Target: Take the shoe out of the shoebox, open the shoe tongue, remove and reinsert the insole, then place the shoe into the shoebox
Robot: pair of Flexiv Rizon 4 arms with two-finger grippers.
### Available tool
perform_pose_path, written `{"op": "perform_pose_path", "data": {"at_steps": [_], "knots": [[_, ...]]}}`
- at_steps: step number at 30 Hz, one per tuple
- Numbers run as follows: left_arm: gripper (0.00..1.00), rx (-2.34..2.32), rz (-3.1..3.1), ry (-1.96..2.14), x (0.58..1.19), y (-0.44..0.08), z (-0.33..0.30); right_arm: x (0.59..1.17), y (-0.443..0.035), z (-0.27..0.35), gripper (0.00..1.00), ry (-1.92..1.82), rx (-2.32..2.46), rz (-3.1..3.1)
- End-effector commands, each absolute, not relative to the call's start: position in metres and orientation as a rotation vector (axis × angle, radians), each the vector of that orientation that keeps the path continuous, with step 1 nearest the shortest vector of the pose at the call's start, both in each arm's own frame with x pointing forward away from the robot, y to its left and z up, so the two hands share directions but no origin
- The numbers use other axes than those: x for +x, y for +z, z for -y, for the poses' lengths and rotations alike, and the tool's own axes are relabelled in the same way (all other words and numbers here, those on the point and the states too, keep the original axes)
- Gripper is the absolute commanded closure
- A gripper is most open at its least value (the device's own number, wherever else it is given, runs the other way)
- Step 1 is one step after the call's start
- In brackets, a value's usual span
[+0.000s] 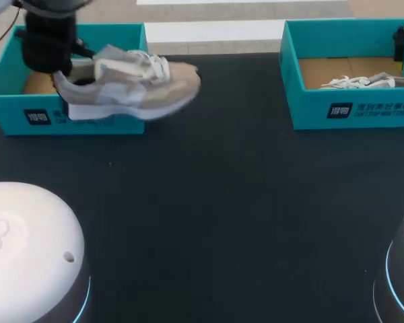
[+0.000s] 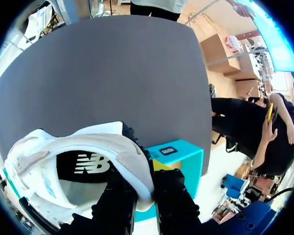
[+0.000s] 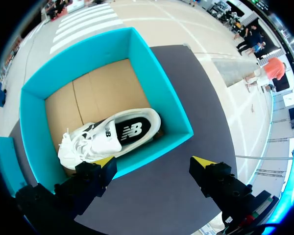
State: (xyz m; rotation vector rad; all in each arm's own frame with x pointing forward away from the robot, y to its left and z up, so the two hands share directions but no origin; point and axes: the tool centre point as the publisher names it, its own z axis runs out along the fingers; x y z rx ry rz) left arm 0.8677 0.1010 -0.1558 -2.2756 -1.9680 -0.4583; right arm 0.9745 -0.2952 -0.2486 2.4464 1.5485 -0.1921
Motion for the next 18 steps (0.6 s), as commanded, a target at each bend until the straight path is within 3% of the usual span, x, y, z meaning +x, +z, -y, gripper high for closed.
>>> {"op": "perform_pose_path", "data": {"at_steps": [1, 18], "knots": [[1.0, -2.216, 1.97, -0.56, 0.829, -0.163, -0.055, 0.974, -0.249, 0.296, 0.0, -0.19, 2.447, -1.548], [1.0, -2.205, 2.02, -0.449, 0.761, -0.19, 0.037, 0.974, -0.249, 0.296, 0.0, -0.19, 2.447, -1.548]]}}
